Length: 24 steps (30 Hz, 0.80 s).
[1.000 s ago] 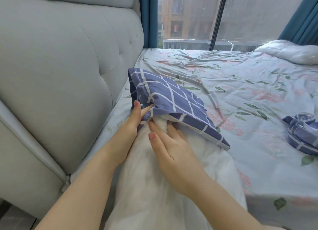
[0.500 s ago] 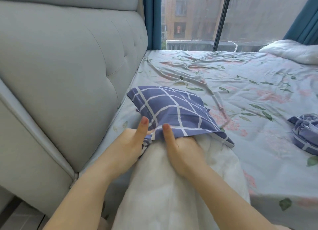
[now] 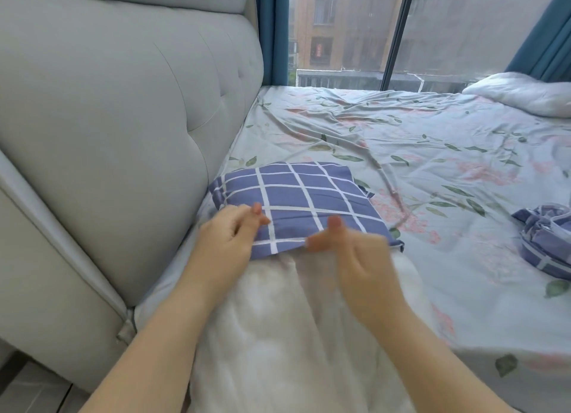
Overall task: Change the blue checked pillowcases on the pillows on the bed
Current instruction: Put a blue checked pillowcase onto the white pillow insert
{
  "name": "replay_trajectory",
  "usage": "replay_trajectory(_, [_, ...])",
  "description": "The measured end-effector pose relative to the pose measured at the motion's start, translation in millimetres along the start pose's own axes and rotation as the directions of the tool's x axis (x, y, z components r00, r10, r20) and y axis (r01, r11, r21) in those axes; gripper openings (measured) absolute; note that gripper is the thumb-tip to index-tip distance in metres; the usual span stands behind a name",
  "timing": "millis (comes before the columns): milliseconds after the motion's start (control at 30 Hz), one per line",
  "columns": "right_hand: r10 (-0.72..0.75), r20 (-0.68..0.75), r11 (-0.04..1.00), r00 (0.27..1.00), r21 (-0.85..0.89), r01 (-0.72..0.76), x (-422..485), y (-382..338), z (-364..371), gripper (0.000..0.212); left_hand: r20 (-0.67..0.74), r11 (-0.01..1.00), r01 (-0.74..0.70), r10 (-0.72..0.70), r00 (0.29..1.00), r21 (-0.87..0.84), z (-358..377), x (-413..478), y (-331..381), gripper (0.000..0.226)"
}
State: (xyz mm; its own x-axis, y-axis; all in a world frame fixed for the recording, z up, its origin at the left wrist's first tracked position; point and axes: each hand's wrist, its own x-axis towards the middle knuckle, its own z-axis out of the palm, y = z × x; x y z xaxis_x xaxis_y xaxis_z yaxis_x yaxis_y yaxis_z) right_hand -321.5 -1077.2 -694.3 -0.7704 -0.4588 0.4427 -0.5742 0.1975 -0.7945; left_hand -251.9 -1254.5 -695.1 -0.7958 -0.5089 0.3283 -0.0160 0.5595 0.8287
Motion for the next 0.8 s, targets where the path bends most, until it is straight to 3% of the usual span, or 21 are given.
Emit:
replay_trajectory(67, [0.031,-0.199,0.995,0.979,-0.09,-0.05,10.7,13.9,-21.9,0.053,0.108,0.989,-0.117,0.107,0.988,0.086,13.1,-1.8,-1.6,0.05])
replay_trajectory(100, [0.059,-0.215,0.982,0.975,-0.165,-0.096,16.7,24.5,-32.9,0.04,0.161,0.978,-0.167,0.146,0.976,0.129,19.3,-2.7,-0.3,0.054])
replay_trajectory(167, [0.224,-0.129,0.923,0.966,-0.29,-0.253,25.3,50.4,-52.4,0.022,0.276,0.969,-0.218,0.179,0.944,0.118,30.3,-5.2,5.6,0.056])
replay_trajectory(233, [0.397,-0.01,0.853,0.918,-0.364,-0.373,27.1,71.5,-64.9,0.023,0.41,0.979,-0.202,0.179,0.895,0.014,39.7,-10.5,13.1,0.051])
replay_trajectory(300, [0.478,0.02,0.825,0.878,-0.353,-0.441,27.2,83.0,-70.7,0.029,0.488,0.981,-0.194,0.18,0.854,-0.022,46.9,-15.1,18.5,0.053])
replay_trajectory(400, [0.551,-0.05,0.803,0.833,-0.238,-0.546,31.9,89.2,-75.1,0.034,0.468,0.981,-0.196,0.169,0.868,0.01,51.7,-15.3,17.0,0.064])
replay_trajectory(500, [0.754,-0.026,0.655,0.656,0.094,-0.75,37.7,85.9,-78.9,0.033,0.5,0.996,-0.066,0.086,0.862,-0.057,46.4,-15.2,23.0,0.065])
replay_trajectory(633, [0.861,0.156,0.455,0.484,0.19,-0.87,34.9,78.0,-85.2,0.049,0.68,0.971,0.118,0.056,0.731,-0.207,44.0,-22.3,37.0,0.062])
replay_trajectory(700, [0.845,0.182,0.446,0.503,0.279,-0.85,35.7,73.3,-84.0,0.049,0.716,0.97,0.113,0.077,0.694,-0.213,46.4,-31.6,36.1,0.065])
replay_trajectory(800, [0.737,0.188,0.444,0.649,0.589,-0.675,38.8,64.3,-80.5,0.052,0.748,0.986,0.056,0.08,0.659,-0.155,55.6,-21.8,40.6,0.064])
